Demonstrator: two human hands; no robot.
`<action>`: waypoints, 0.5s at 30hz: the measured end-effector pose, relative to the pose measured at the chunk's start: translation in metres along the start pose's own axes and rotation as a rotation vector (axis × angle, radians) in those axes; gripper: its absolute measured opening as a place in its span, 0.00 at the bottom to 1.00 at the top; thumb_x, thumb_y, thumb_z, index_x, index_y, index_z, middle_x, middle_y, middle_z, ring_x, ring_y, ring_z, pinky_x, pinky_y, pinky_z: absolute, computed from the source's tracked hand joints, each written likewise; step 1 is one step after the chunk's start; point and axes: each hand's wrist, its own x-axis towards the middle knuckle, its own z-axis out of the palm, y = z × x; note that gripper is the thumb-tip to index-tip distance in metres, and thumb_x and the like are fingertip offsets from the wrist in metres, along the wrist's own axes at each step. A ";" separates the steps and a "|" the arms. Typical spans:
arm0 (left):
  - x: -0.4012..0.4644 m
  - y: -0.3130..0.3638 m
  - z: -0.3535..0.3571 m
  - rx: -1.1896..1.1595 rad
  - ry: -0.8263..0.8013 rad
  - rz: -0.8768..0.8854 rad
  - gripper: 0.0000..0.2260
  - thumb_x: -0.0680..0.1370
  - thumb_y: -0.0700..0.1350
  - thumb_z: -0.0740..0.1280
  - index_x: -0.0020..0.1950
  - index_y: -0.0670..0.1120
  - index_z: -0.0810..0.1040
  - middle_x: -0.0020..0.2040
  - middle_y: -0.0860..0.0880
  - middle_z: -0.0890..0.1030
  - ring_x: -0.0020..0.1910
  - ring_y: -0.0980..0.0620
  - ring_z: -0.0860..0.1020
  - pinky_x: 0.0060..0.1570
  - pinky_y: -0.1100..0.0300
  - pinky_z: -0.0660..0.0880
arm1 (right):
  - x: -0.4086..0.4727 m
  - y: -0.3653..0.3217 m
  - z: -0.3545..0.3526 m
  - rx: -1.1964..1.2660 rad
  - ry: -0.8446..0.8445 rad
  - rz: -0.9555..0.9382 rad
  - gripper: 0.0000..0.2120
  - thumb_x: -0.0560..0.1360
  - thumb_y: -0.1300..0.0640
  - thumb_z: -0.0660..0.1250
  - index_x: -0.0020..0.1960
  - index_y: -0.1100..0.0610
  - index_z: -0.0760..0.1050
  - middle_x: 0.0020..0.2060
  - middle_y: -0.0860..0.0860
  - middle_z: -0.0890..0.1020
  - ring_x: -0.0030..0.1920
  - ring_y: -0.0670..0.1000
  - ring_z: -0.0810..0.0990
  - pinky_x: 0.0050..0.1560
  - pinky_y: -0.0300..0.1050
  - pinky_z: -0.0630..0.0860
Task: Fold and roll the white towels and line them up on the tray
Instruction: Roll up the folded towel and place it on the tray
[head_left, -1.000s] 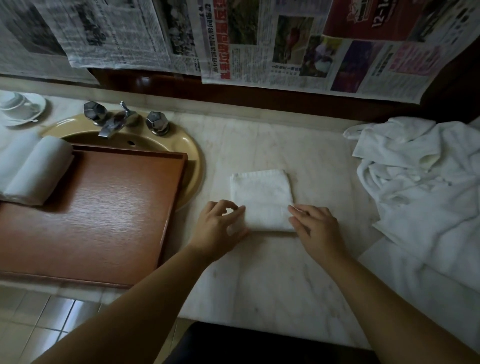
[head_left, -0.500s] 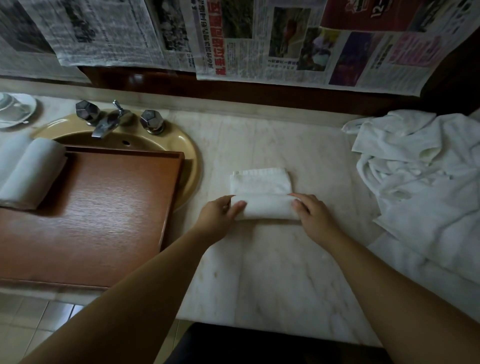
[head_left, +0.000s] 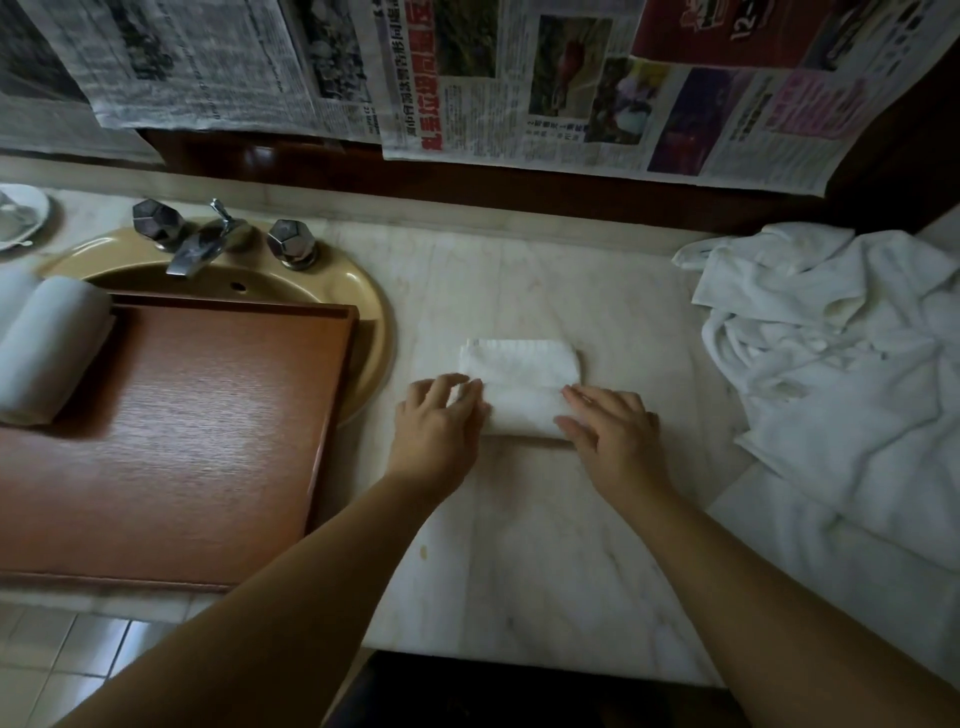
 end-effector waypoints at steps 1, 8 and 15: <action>-0.001 -0.006 -0.001 0.009 -0.072 0.048 0.22 0.82 0.55 0.67 0.74 0.47 0.76 0.71 0.46 0.76 0.64 0.39 0.72 0.56 0.43 0.74 | -0.005 0.003 0.000 -0.007 -0.033 -0.009 0.22 0.78 0.40 0.69 0.68 0.48 0.80 0.64 0.44 0.81 0.60 0.52 0.76 0.53 0.51 0.72; 0.019 -0.033 -0.004 -0.105 -0.299 0.084 0.26 0.82 0.55 0.68 0.79 0.49 0.70 0.74 0.47 0.75 0.52 0.41 0.75 0.56 0.44 0.76 | 0.000 0.016 0.000 0.192 -0.229 0.121 0.29 0.76 0.45 0.75 0.74 0.47 0.74 0.67 0.44 0.78 0.59 0.51 0.75 0.62 0.47 0.72; 0.044 -0.025 -0.017 -0.420 -0.431 -0.311 0.13 0.85 0.60 0.61 0.60 0.55 0.81 0.48 0.56 0.80 0.52 0.52 0.78 0.47 0.60 0.69 | 0.034 0.024 -0.001 0.354 -0.336 0.340 0.20 0.79 0.47 0.71 0.69 0.51 0.79 0.55 0.51 0.76 0.52 0.53 0.77 0.59 0.43 0.71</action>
